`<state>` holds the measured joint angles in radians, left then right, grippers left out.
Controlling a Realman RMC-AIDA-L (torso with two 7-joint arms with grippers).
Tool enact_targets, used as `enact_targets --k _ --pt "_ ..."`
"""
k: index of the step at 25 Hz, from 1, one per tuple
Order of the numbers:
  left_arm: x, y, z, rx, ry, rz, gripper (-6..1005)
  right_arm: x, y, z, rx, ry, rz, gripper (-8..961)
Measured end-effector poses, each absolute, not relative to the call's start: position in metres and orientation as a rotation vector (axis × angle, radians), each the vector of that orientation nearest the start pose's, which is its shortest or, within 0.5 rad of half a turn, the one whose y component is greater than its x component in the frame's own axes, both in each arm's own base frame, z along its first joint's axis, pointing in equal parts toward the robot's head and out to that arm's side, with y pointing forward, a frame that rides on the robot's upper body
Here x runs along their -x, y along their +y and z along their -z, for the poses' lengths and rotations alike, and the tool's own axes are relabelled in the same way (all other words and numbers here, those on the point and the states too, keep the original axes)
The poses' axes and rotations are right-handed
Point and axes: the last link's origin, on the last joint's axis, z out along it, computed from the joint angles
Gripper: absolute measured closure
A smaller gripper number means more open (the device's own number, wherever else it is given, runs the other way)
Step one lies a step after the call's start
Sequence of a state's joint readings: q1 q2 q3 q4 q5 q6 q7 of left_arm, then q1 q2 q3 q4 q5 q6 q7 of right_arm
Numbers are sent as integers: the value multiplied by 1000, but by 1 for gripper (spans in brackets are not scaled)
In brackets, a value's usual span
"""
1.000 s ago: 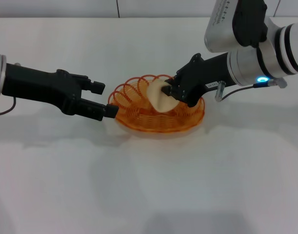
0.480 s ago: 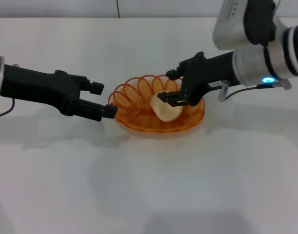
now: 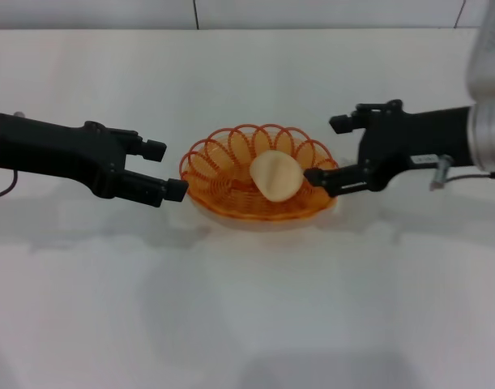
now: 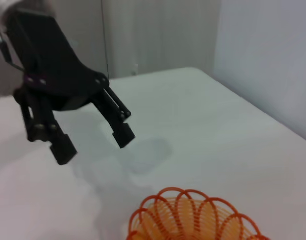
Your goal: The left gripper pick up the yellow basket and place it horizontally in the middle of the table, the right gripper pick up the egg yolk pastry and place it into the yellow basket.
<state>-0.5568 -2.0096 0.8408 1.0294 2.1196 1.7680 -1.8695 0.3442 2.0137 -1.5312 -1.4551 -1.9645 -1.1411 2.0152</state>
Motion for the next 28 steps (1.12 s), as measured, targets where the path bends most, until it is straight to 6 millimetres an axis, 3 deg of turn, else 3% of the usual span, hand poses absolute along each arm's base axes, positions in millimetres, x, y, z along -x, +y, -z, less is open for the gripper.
enact_targets --k 9,15,28 --pt "228 335 -55 2915 -772 352 111 -178 323 -14 2730 386 -299 85" --pt "233 334 -62 2884 -756 399 111 -191 309 -20 2747 344 -379 88" --pt "233 332 -65 2898 -650 441 112 -190 301 -22 2801 319 -411 92"
